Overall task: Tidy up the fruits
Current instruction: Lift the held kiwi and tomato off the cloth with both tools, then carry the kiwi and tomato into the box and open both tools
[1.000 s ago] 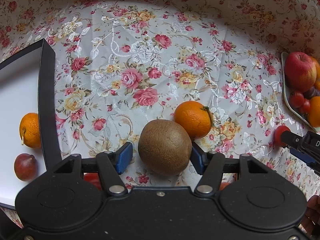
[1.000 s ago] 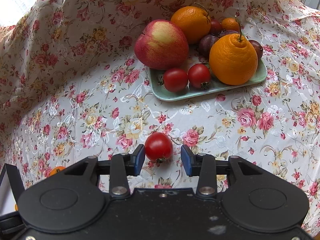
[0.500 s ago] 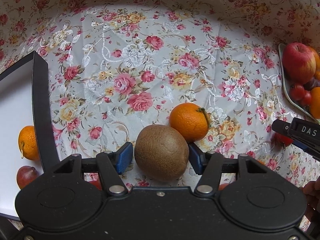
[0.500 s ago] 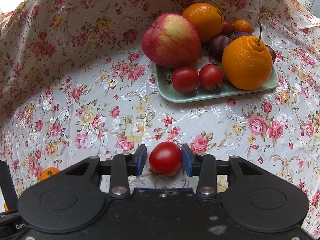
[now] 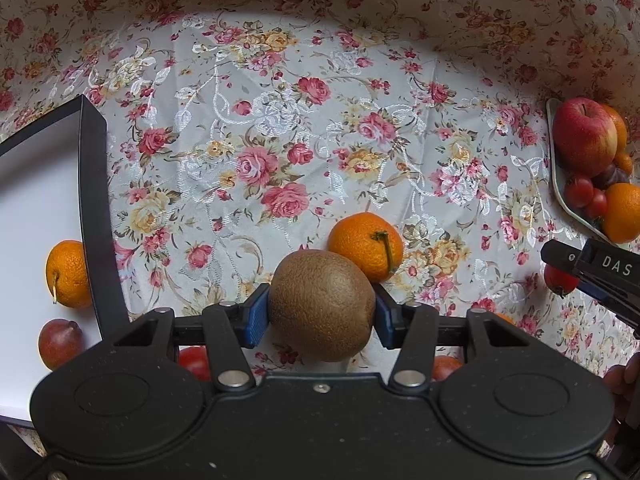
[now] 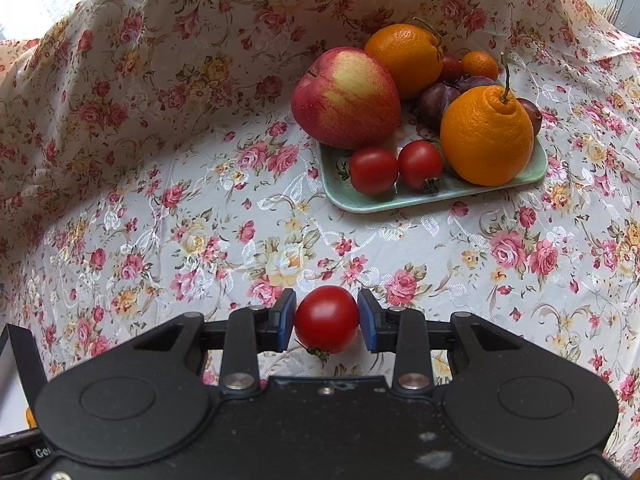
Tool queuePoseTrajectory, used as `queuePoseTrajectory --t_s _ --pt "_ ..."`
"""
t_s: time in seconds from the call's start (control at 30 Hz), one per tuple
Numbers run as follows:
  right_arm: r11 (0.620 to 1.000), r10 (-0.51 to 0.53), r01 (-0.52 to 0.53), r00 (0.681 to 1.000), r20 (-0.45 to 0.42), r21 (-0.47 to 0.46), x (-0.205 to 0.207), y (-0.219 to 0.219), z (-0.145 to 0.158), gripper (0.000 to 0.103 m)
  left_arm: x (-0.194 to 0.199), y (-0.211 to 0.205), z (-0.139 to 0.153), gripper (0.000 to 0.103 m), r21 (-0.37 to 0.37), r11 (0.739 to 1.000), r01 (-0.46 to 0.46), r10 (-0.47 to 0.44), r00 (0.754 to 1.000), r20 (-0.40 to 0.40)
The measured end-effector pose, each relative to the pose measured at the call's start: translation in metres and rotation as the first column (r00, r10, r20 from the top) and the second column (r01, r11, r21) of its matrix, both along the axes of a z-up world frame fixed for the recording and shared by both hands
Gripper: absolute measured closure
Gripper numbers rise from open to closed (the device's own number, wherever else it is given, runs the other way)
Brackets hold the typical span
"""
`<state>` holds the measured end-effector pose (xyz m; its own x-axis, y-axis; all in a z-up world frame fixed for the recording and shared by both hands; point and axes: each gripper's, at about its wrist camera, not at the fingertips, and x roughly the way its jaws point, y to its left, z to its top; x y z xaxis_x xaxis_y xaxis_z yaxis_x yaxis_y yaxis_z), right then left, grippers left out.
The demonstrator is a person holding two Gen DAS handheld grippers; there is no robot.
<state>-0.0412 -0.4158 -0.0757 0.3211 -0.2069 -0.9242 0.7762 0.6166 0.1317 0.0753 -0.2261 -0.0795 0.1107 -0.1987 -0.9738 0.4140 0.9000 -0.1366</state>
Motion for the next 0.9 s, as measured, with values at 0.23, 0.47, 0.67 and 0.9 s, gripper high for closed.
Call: queuePoseTrajectory --t_s 0.23,0.47,0.67,0.9 --pt "0.998 -0.021 0.019 0.999 0.036 0.055 -0.017 0.004 0.011 0.067 -0.011 0.009 0.012 0.046 -0.008 1.000 -0.003 0.003 1.000 0.021" --pt "0.998 -0.039 0.036 0.998 0.047 0.060 -0.039 0.012 0.022 0.067 -0.027 0.012 0.023 0.046 -0.020 1.000 0.010 -0.009 0.999 0.035" --pt "0.998 -0.033 0.029 0.998 0.053 0.063 -0.057 0.025 0.031 0.067 -0.043 0.020 0.030 0.046 -0.028 1.000 0.013 -0.012 0.999 0.046" --pt "0.996 -0.035 0.029 0.997 0.073 0.082 -0.079 0.042 0.039 0.067 -0.061 0.032 0.035 0.046 -0.031 0.999 0.007 -0.005 0.999 0.051"
